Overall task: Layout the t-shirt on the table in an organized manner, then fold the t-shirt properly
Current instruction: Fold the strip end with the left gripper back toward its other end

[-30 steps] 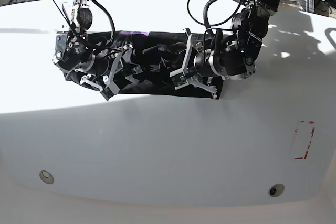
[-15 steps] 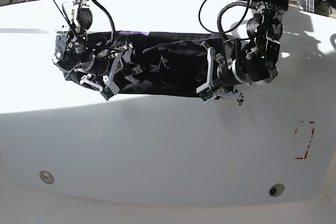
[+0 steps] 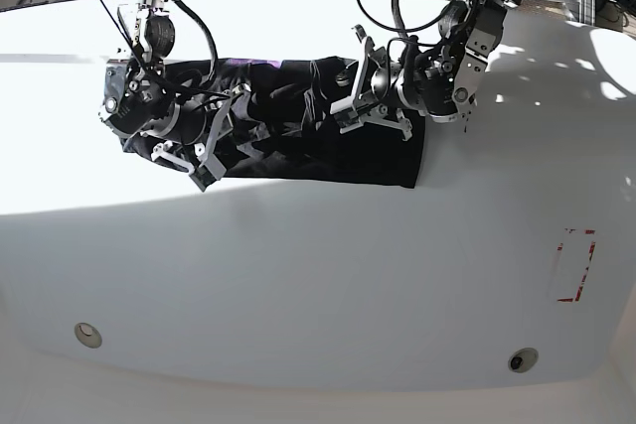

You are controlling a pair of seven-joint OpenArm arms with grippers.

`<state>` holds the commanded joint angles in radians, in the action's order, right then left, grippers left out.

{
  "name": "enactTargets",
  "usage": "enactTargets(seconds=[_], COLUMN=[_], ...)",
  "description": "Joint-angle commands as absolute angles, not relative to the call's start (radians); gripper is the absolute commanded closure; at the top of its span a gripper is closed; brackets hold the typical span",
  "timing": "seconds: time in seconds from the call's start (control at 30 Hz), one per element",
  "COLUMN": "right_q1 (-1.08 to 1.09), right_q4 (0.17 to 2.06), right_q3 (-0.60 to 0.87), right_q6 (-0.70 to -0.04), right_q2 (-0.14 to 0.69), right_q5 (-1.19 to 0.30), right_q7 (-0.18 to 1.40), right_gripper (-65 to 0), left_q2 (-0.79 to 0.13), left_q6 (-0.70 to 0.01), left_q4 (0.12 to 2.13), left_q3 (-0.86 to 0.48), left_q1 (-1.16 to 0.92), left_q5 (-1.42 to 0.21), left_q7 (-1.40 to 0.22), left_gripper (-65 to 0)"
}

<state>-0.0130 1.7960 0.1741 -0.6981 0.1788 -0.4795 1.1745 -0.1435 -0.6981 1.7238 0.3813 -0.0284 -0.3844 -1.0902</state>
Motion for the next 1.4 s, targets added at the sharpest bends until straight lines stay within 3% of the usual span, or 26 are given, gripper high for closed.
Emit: enactTargets(seconds=[0.27, 0.63, 0.8, 1.17, 1.4], right_q1=[-0.013, -0.013, -0.013, -0.007, -0.007], right_q4=[1.796, 1.797, 1.797, 1.797, 1.801], right_q3=[0.174, 0.173, 0.173, 0.173, 0.173], right_q6=[-0.698, -0.698, -0.698, -0.698, -0.698], right_q2=[0.179, 0.177, 0.177, 0.177, 0.177], right_q5=[-0.479, -0.479, -0.481, -0.489, -0.489], right_q7=[1.175, 1.176, 1.176, 1.176, 1.176], right_gripper=[-15.2, -15.2, -15.2, -15.2, -15.2], left_q2=[-0.150, -0.142, -0.148, -0.147, -0.143], left_q6=[-0.698, -0.698, -0.698, -0.698, -0.698], left_q4=[1.856, 1.885, 1.851, 1.733, 1.639], left_q3=[0.338, 0.035, -0.044, -0.051, -0.048], left_q1=[-0.019, -0.028, -0.056, -0.070, -0.077], left_q5=[-0.386, -0.387, -0.386, -0.386, -0.387], left_q7=[-1.087, -1.086, -1.086, -1.082, -0.977], left_gripper=[-10.7, -10.7, -10.7, -10.7, -10.7])
